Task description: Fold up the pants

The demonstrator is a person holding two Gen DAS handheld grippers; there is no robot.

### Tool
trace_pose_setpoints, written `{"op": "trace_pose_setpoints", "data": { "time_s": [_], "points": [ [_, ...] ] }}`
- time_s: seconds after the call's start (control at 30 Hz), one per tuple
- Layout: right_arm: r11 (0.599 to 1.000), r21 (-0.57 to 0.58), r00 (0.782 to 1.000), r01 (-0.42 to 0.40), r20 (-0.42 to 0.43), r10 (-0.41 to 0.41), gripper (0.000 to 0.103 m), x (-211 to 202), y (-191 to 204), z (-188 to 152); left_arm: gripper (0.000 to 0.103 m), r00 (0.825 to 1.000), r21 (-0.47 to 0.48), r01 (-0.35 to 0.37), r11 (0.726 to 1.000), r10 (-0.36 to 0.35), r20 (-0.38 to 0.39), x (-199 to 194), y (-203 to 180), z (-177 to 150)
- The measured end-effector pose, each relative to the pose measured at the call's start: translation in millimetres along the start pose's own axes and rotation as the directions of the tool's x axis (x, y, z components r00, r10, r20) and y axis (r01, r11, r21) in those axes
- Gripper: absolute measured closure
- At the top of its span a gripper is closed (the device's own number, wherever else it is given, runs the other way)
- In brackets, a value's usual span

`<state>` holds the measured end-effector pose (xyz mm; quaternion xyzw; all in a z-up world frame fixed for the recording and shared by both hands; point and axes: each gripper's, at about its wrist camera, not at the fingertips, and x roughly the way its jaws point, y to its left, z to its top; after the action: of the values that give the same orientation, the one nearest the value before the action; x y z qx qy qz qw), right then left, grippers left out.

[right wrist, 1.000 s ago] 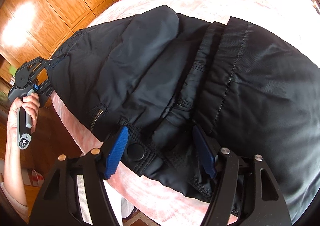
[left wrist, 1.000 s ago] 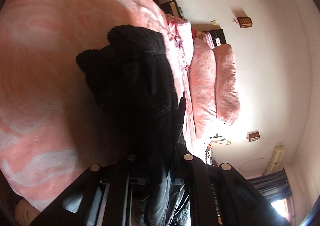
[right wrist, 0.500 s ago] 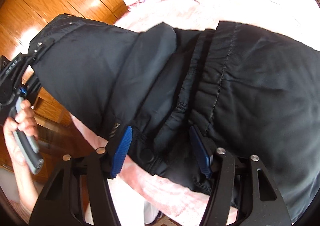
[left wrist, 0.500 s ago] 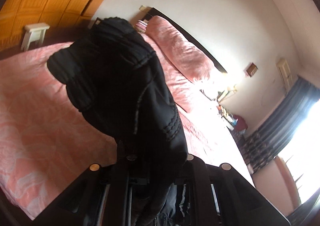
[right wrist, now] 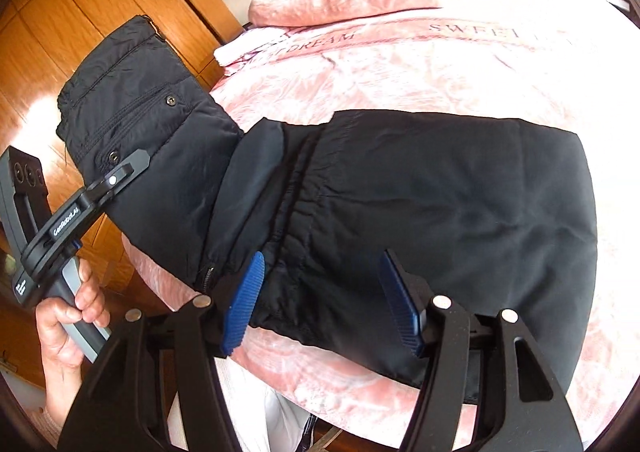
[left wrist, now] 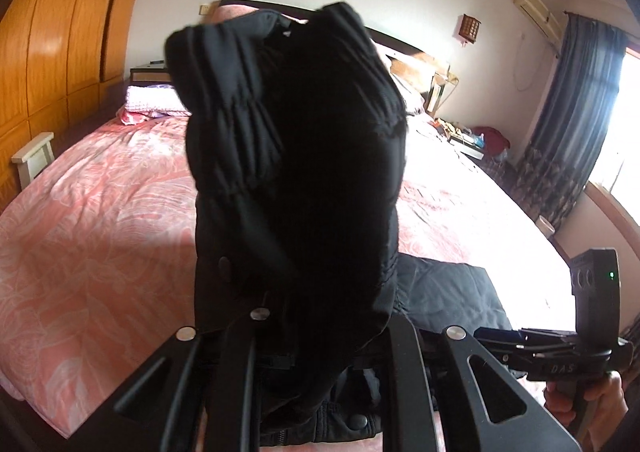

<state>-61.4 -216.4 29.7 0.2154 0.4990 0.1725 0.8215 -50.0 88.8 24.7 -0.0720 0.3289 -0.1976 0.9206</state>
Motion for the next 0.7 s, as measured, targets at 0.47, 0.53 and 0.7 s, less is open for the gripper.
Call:
{"op": "trace_pose_setpoints", "data": {
  "time_s": [0.47, 0.53, 0.7],
  "points": [
    [0.993, 0.096, 0.997, 0.069, 0.018, -0.071, 0.041, -11.8, -49.1, -2.9, 0.082, 0.978, 0.139, 0.051, 0.989, -0.021, -0.208, 49.8, -40.5, -21.3],
    [0.992, 0.101, 0.997, 0.072, 0.014, -0.074, 0.041, -10.6, -52.0, -3.0, 0.081, 0.971, 0.154, 0.057, 0.986, -0.019, -0.237, 56.0, -44.0, -24.8],
    [0.991, 0.103, 0.996, 0.091, 0.000, -0.092, 0.041, -8.8, -59.4, -6.1, 0.070, 0.958, 0.167, 0.082, 0.983, -0.032, -0.284, 62.4, -49.4, -31.2]
  ]
}}
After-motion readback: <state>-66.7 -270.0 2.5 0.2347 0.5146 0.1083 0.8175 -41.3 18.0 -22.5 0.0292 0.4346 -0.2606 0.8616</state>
